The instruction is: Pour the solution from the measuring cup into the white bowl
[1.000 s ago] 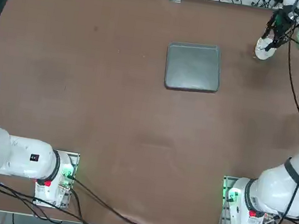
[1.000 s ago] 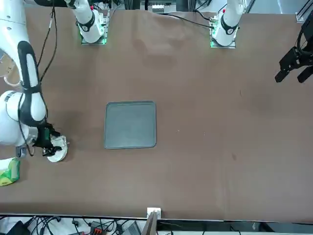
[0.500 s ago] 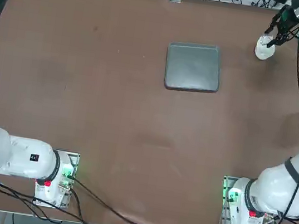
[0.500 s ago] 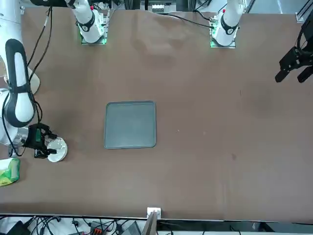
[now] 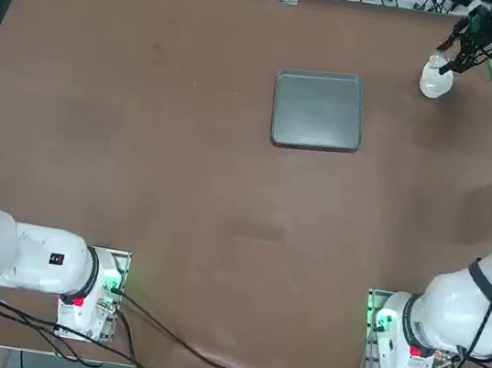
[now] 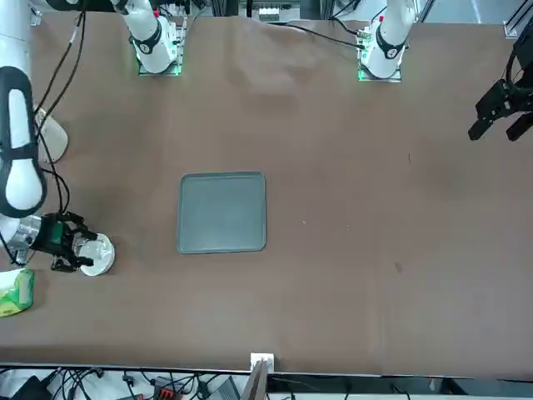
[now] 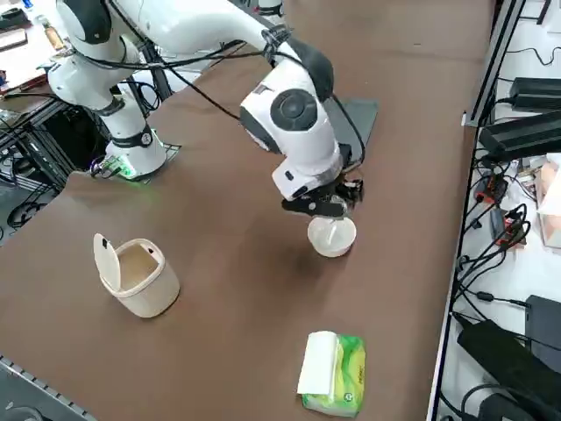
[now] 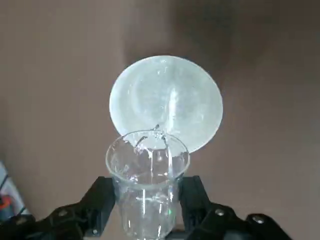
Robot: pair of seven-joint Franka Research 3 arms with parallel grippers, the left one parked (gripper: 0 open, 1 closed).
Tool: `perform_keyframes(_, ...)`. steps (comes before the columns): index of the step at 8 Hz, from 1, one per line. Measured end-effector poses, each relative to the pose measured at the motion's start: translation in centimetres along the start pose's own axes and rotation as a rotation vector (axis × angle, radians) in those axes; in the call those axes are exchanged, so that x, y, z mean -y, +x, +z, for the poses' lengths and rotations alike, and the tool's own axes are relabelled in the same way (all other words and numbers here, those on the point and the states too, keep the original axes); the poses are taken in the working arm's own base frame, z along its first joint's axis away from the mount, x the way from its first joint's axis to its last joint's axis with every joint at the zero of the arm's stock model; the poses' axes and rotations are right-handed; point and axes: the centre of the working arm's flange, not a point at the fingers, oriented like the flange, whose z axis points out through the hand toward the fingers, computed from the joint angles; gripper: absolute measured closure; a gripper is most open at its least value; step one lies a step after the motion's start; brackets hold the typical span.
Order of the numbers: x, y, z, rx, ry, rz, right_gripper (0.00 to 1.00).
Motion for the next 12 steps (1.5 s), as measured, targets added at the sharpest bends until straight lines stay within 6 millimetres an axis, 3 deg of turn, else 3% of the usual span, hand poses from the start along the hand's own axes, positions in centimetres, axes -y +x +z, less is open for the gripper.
perform_keyframes(3, -0.8, 2.6, -0.8, 0.111, 0.090, 0.013, 0.26)
perform_keyframes(7, -2.9, 5.4, 0.5, 0.231, 0.164, 0.012, 0.26)
perform_keyframes(10, -2.5, 4.4, 0.5, 0.230, 0.162, -0.008, 0.26)
perform_keyframes(12, -1.8, 2.6, -1.5, 0.136, 0.105, -0.053, 0.26)
